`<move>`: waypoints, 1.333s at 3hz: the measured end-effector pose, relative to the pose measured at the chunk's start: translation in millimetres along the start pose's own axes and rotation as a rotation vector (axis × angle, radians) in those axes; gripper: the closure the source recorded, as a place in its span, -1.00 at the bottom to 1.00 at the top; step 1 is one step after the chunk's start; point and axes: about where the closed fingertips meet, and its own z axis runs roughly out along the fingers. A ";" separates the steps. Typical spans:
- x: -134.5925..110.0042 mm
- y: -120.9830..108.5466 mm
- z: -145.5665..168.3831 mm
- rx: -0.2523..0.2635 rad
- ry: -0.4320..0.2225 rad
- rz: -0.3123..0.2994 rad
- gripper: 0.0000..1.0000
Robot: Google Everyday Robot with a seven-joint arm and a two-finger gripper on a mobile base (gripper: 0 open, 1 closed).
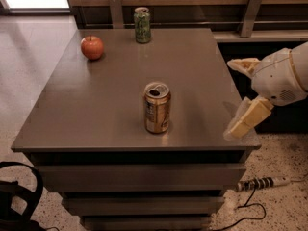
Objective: Move orange can near green can
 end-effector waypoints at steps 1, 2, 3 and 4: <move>-16.6 3.2 35.5 -0.027 -0.229 -0.014 -1.00; -45.1 4.2 34.3 -0.038 -0.432 -0.008 -1.00; -63.5 5.2 21.5 -0.046 -0.517 0.009 -1.00; -73.7 4.1 25.9 -0.078 -0.561 0.037 -1.00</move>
Offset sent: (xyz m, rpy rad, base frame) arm 0.0063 0.0685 0.0275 0.6246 -0.1143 0.1845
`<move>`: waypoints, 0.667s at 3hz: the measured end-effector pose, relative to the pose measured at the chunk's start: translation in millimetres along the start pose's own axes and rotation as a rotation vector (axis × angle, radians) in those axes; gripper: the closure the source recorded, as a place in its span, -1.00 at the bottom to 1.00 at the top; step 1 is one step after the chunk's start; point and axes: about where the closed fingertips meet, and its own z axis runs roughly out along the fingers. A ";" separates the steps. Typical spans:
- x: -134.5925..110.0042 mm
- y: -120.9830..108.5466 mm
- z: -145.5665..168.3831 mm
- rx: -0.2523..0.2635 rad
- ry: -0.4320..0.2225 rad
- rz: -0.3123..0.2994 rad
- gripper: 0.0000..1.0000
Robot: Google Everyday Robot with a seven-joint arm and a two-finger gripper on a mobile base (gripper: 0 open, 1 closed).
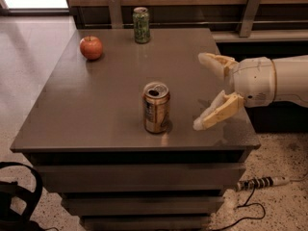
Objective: Move orange can near green can
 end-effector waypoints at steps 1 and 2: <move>2.8 -2.6 18.0 -0.037 -0.018 0.046 -1.00; 2.7 -5.3 33.9 -0.066 -0.033 0.070 -1.00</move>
Offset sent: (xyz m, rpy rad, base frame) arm 0.0229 0.0428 -0.0182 0.0645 0.1189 0.0668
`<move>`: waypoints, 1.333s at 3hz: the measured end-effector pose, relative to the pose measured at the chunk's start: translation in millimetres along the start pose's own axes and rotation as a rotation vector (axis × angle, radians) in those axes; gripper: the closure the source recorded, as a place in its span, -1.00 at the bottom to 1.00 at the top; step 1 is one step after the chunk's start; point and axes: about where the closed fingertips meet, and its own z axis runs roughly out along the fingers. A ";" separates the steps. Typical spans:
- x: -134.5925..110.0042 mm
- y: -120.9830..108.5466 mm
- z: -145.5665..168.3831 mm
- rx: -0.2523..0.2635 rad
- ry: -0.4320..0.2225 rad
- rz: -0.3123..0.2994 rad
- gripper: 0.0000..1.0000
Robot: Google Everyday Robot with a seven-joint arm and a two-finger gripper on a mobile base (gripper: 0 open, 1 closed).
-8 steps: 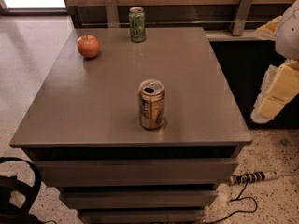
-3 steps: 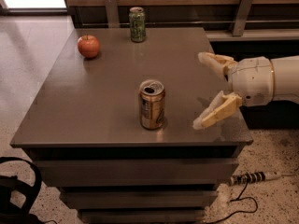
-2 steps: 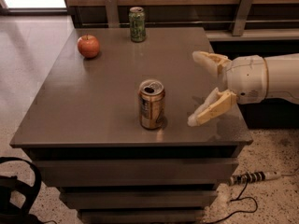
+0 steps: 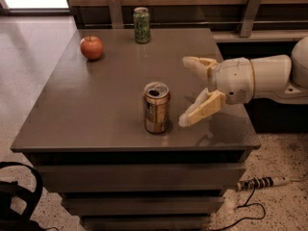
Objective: Move orange can near green can
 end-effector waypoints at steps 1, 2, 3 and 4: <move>-0.1 -4.2 14.6 -0.022 -0.021 0.003 -1.00; 8.0 -10.9 23.8 -0.034 -0.058 0.004 -1.00; 20.3 -9.6 26.5 -0.045 -0.055 0.031 -1.00; 21.2 0.8 40.5 -0.078 -0.025 0.046 -0.68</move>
Offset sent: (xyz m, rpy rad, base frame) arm 0.0269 0.0190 -0.0263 0.1006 0.0038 0.0418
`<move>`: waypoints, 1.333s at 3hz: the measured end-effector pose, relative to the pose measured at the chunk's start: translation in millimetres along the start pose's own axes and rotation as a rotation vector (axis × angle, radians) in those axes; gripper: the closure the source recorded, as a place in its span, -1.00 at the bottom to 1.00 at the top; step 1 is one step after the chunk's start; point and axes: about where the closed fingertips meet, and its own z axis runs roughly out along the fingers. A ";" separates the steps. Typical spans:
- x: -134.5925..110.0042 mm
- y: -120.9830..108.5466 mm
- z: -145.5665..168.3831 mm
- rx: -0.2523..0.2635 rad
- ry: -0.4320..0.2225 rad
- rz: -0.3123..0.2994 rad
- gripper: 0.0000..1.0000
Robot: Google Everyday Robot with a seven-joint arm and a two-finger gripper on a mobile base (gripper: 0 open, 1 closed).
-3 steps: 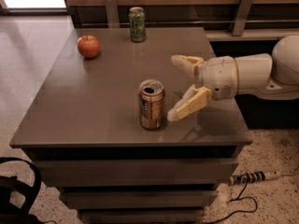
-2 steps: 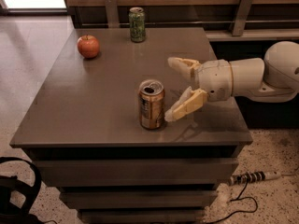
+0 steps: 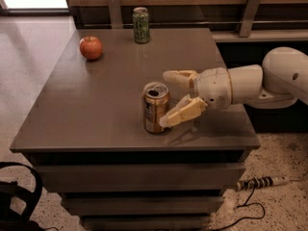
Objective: Move orange can near green can
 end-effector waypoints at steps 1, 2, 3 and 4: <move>-17.7 17.3 15.2 -0.041 0.021 -0.027 -0.24; -33.6 31.9 25.4 -0.070 0.037 -0.055 0.26; -35.2 33.2 27.5 -0.074 0.037 -0.058 0.74; -36.3 34.2 29.2 -0.078 0.038 -0.060 1.00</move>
Offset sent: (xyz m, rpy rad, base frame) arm -0.0426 0.0476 0.0378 -0.0601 -0.0498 0.1093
